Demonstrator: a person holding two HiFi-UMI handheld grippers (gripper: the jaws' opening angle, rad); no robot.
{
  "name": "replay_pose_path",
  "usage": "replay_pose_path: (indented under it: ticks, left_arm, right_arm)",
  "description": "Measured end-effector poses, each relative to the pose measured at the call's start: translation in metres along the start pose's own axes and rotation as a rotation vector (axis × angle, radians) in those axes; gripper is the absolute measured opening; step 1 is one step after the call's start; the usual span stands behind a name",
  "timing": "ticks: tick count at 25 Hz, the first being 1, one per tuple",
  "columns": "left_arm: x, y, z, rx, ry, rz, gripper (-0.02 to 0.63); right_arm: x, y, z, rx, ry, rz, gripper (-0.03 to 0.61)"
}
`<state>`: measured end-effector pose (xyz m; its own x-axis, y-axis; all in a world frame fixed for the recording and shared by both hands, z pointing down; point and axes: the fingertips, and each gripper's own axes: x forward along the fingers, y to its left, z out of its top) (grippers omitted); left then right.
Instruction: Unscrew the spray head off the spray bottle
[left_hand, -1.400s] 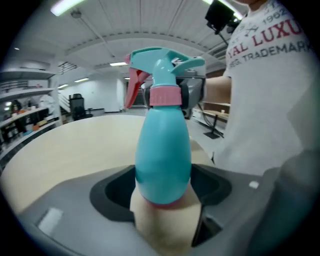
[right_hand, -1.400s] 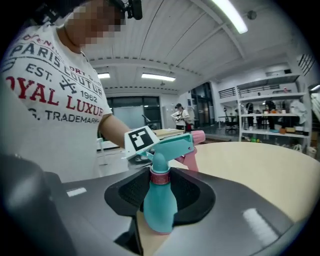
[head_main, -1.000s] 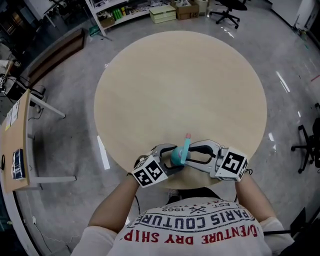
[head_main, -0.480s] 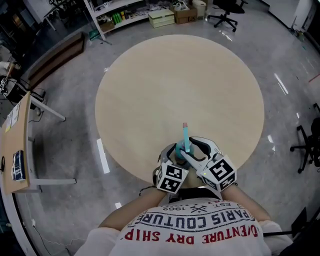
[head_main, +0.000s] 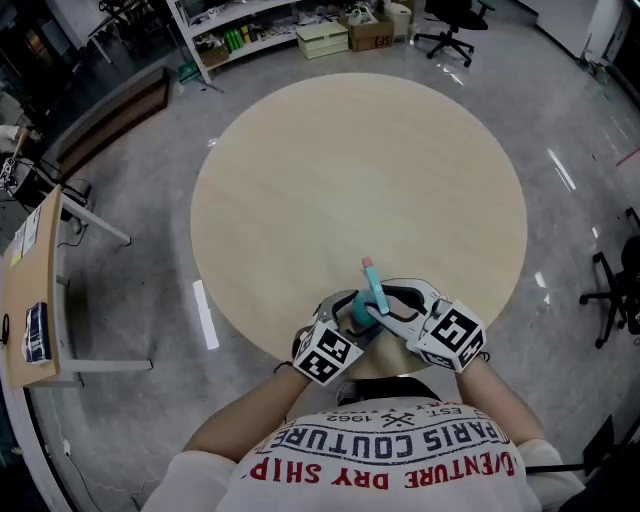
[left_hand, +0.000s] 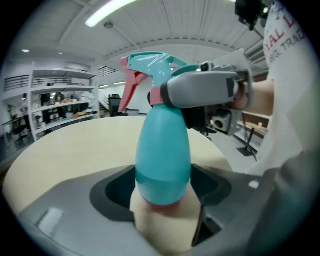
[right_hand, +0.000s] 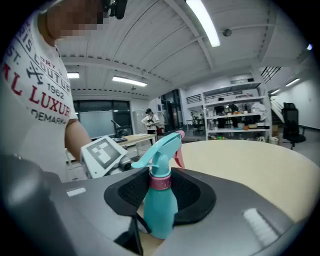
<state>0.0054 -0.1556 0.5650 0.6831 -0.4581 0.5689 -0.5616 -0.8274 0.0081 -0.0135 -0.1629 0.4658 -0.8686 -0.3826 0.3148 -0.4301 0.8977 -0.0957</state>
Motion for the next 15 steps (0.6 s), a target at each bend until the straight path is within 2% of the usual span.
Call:
replay_pose_path:
  ticks: [4,6,9,15]
  left_arm:
    - [-0.005,-0.006,-0.004,0.187,0.003,-0.257,0.341]
    - [-0.009,-0.006,-0.006,0.251,0.027,-0.337,0.341]
    - [-0.009,-0.006,-0.006,0.276,0.042,-0.383,0.341]
    - [-0.008,-0.006,-0.007,0.263,0.006,-0.38,0.341]
  right_arm:
    - [-0.003,0.011,-0.001,-0.076,0.024,0.209,0.133]
    - [-0.001,0.016,0.0,-0.102,0.033,0.265,0.132]
    - [0.0,0.016,0.001,-0.105,0.032,0.289,0.13]
    - [0.0,0.014,0.001,-0.061,0.0,0.296,0.133]
